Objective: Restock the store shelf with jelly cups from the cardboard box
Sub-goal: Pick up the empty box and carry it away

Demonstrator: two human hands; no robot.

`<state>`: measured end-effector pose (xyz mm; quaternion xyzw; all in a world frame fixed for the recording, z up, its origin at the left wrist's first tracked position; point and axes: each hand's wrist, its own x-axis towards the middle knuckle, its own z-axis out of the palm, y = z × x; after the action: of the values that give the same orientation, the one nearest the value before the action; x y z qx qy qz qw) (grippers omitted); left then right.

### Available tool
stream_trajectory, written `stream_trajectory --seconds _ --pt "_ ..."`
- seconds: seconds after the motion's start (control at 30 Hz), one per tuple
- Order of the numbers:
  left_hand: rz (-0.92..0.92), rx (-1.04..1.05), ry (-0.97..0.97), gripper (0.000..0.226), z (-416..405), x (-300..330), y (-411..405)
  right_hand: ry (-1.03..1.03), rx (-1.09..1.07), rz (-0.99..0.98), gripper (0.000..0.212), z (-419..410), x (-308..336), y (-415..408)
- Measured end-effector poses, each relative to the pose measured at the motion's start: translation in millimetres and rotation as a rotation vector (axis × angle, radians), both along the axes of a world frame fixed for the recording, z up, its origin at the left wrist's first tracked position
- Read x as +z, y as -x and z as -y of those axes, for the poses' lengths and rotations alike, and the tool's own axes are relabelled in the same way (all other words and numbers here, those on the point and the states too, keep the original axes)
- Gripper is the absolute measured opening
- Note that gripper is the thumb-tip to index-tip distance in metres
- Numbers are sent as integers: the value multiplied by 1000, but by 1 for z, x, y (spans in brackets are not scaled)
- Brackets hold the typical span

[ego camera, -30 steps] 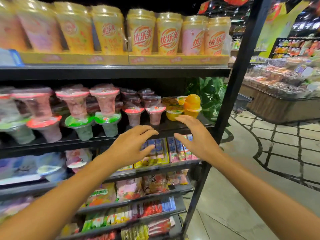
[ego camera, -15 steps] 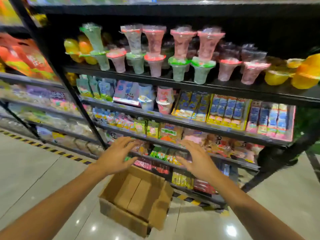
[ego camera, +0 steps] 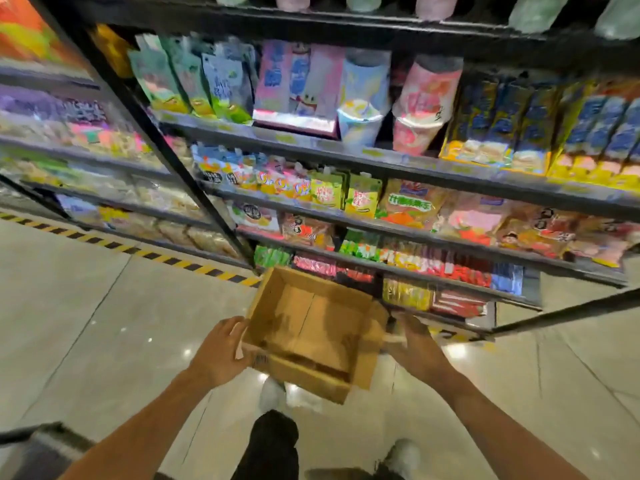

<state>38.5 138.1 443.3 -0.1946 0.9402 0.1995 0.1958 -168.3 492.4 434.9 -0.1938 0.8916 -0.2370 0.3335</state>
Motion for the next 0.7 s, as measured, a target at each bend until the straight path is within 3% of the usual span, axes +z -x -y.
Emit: stream_trajectory --seconds 0.13,0.23,0.7 --pt "36 -41 -101 67 56 -72 8 -78 -223 102 69 38 -68 -30" --pt "63 -54 -169 75 84 -122 11 -134 -313 198 82 47 -124 -57" --pt "250 274 -307 118 138 -370 -3 -127 -550 392 130 57 -385 -118"
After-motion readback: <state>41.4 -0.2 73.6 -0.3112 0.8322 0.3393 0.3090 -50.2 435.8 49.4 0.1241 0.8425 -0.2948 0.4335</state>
